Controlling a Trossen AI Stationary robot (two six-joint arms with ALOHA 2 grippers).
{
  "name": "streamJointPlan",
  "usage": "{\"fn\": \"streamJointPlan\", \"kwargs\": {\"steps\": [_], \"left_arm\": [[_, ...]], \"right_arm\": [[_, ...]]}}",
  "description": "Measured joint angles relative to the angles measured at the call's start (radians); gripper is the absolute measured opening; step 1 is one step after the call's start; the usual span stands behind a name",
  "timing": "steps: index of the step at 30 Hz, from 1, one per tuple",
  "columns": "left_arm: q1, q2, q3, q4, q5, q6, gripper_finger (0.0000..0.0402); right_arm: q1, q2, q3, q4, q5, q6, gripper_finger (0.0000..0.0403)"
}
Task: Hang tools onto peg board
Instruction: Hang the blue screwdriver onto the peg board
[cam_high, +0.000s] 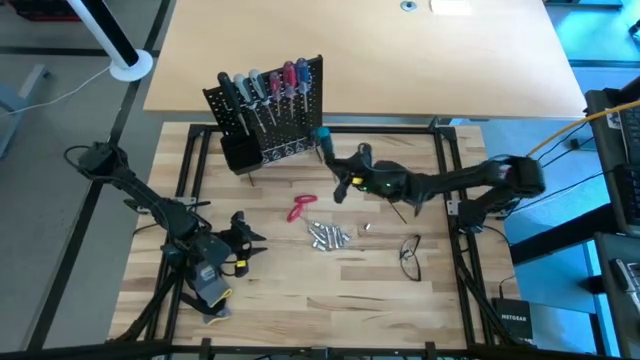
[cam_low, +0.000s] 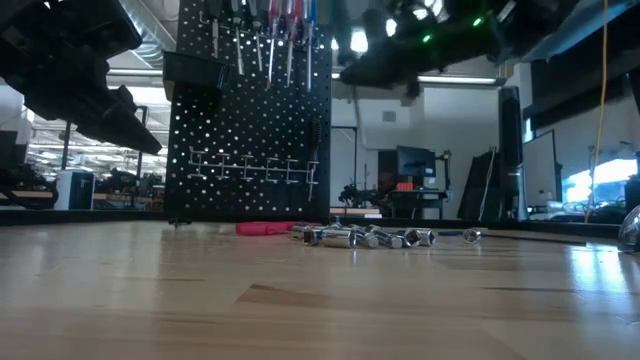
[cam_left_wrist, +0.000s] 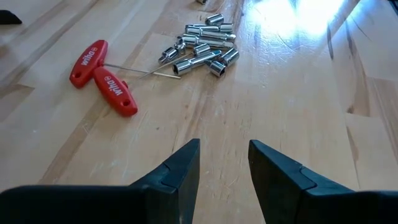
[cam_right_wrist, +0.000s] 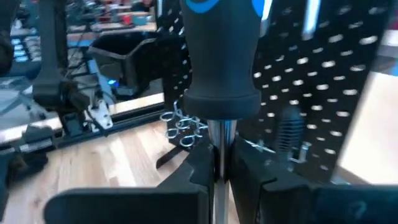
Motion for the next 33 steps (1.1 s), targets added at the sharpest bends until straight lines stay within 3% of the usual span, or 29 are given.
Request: {"fn": "streamJointPlan", "kwargs": {"steps": [6,11,21,33], "left_arm": [[0.004,0.000,0.000,0.034,-0.009,0.016,0.0127],[0.031,-0.008,0.034,0.131,-0.012,0.148,0.0127],[0.113,-0.014,0.158,0.369,-0.012,0.454,0.0127],[0.230,0.054,0.167,0.419,-0.012,0.451,0.0127]], "right_arm": [[-0.039,0.128,0.045,0.170,-0.149,0.000,0.0035],[-0.020,0.159,0.047,0.264,-0.263,-0.012,0.0036],[0.096,0.158,0.047,0.294,-0.284,-0.115,0.0037],[0.192,0.176,0.147,0.363,-0.346,-0.171,0.0037]]}}
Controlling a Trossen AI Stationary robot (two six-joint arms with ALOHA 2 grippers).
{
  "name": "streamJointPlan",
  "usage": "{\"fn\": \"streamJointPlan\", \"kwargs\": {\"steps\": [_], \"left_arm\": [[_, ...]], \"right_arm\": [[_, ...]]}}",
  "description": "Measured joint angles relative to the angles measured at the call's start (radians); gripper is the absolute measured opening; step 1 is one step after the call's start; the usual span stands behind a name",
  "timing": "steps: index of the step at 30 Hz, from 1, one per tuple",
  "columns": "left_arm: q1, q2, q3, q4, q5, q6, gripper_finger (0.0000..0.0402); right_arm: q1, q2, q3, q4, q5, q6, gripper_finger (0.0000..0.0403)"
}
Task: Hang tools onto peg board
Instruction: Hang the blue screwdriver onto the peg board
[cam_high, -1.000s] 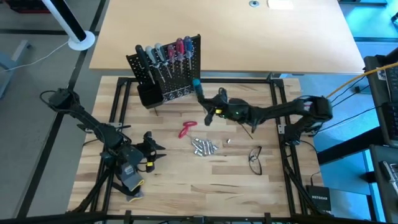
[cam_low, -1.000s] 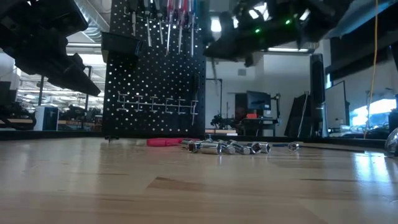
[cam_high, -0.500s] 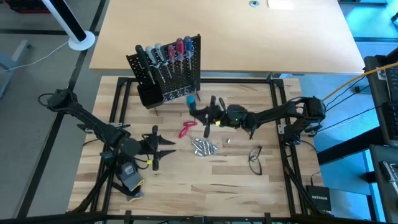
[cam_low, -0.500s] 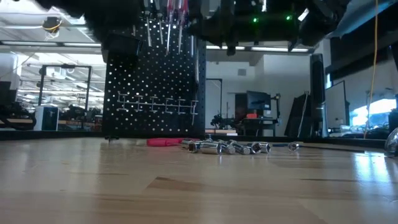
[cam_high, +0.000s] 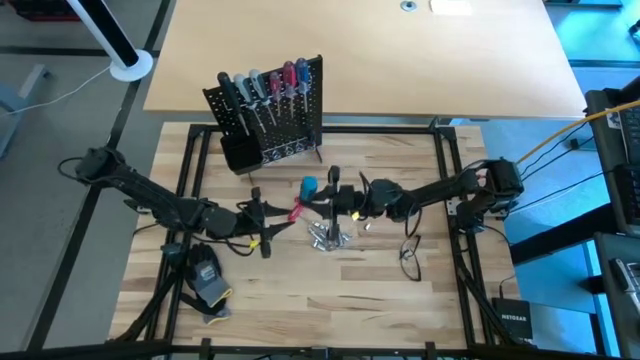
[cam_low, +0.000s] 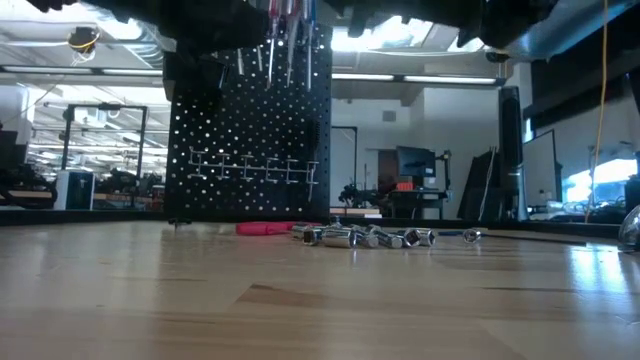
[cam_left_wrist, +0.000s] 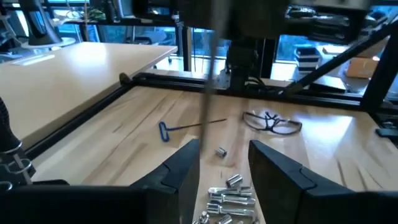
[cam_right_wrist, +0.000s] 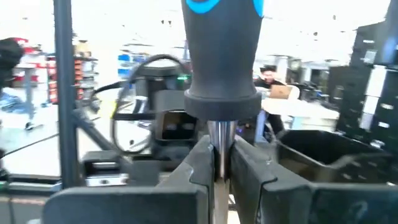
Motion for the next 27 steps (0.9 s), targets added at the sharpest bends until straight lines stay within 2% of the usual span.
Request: {"fn": "streamJointPlan", "kwargs": {"steps": [6,10,16,19,24,27], "left_arm": [[0.000,0.003,0.000,0.029,0.005,-0.013,0.0127],[0.001,0.003,0.000,0.038,0.091,-0.025,0.0127],[0.002,0.003,0.000,0.046,0.098,0.021,0.0124],[0.001,0.003,0.000,0.044,0.098,0.028,0.0096],[-0.001,0.001,0.000,0.017,0.100,0.061,0.0015],[-0.009,-0.004,0.000,0.008,0.099,0.075,0.0013]], "right_arm": [[0.042,0.067,0.072,-0.006,-0.013,-0.023,0.0037],[0.047,0.092,0.108,-0.025,-0.027,-0.039,0.0037],[0.047,0.106,0.145,-0.045,-0.065,-0.039,0.0037],[0.047,0.108,0.145,-0.060,-0.065,-0.039,0.0037],[0.047,0.108,0.145,-0.069,-0.065,-0.037,0.0037],[0.047,0.108,0.145,-0.078,-0.066,-0.024,0.0037]]}}
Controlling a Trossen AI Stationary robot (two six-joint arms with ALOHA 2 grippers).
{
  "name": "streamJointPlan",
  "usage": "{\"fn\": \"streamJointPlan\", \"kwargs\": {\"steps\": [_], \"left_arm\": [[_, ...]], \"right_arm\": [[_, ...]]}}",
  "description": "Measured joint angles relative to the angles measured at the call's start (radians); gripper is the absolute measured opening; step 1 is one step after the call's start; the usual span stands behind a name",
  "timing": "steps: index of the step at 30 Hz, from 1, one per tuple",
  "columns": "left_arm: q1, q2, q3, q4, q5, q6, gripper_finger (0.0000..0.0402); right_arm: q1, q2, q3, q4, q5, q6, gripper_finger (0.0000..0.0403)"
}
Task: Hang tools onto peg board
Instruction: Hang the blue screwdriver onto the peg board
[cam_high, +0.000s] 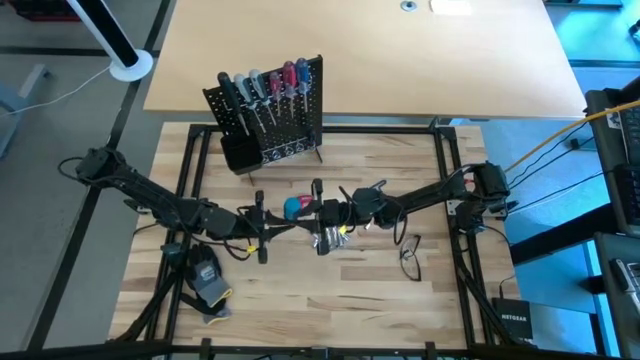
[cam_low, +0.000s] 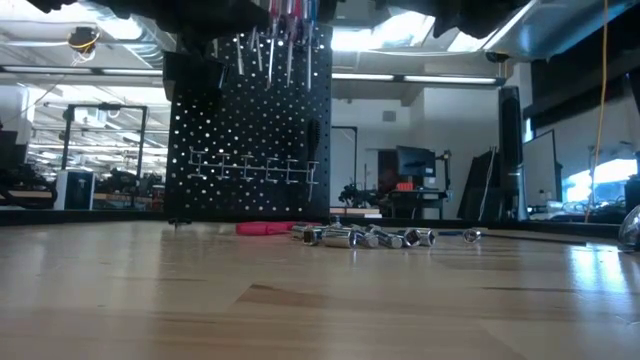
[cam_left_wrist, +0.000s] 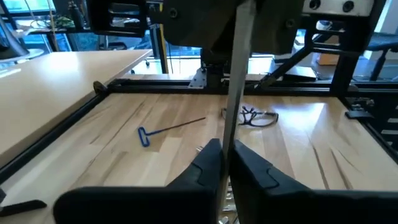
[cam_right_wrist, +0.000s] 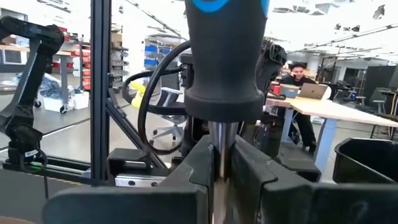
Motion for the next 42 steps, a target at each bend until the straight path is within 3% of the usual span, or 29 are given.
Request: {"fn": "streamJointPlan", "kwargs": {"steps": [8,19,28,33,42], "left_arm": [[-0.025,-0.034,-0.002,-0.061,-0.054,0.002,0.0005],[-0.030,-0.045,0.000,-0.043,-0.076,0.012,0.0002],[-0.030,-0.047,0.000,-0.050,-0.073,0.024,0.0001],[-0.030,-0.047,0.000,-0.054,-0.073,0.023,0.0000],[-0.030,-0.047,0.000,-0.062,-0.071,0.020,0.0000]], "right_arm": [[-0.002,-0.005,0.002,-0.058,0.004,0.091,0.0045],[-0.001,-0.010,-0.001,-0.149,0.053,0.082,0.0154],[-0.001,-0.010,-0.001,-0.114,0.054,0.071,0.0162],[-0.001,-0.010,0.007,-0.116,0.053,0.071,0.0139],[-0.001,-0.010,0.043,-0.195,0.026,0.060,0.0023]]}}
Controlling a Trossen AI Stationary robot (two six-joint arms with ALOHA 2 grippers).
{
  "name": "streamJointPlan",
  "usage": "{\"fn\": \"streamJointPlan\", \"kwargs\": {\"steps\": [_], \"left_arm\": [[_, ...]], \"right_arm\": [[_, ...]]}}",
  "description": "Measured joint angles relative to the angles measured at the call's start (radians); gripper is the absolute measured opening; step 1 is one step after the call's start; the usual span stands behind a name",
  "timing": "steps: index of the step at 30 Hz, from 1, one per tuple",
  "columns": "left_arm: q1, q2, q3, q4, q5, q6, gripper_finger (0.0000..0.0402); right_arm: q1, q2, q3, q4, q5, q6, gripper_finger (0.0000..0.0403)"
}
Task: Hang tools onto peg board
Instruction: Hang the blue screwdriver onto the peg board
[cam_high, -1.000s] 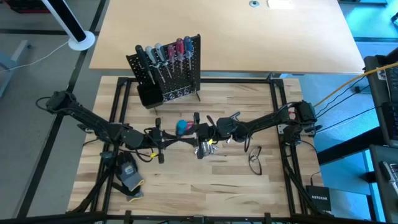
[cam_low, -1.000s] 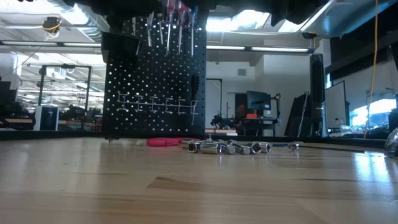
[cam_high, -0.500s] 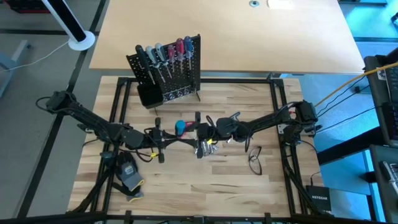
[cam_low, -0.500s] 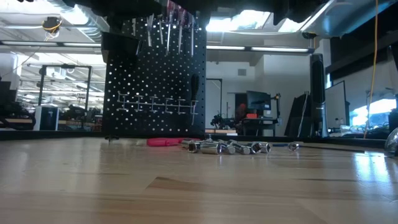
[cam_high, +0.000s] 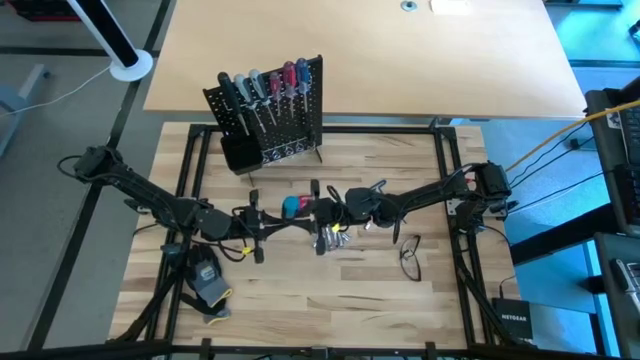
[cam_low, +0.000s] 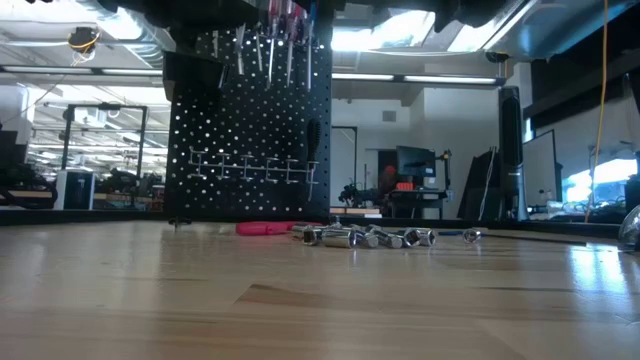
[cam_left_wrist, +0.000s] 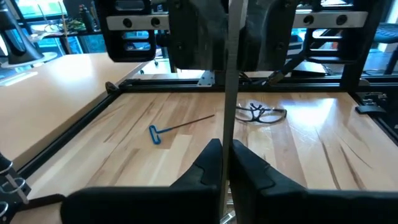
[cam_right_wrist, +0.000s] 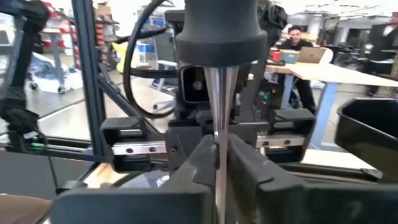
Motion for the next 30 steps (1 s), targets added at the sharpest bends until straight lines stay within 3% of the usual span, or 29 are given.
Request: {"fn": "streamJointPlan", "kwargs": {"steps": [6,14,21,30], "left_arm": [[0.000,0.000,0.000,0.001,-0.002,0.002,0.0012],[0.001,-0.026,0.000,-0.008,-0.006,0.010,0.0089],[-0.001,-0.190,0.000,-0.239,0.004,-0.062,0.0138],[0.000,-0.325,0.000,-0.490,-0.001,-0.197,0.0131]], "right_arm": [[0.002,0.000,0.000,-0.003,0.047,-0.031,0.0022],[0.001,-0.010,0.000,-0.027,0.118,-0.079,0.0013],[-0.046,-0.071,0.000,-0.126,0.208,-0.158,0.0013],[-0.266,-0.078,-0.001,-0.168,0.075,-0.161,0.0013]]}}
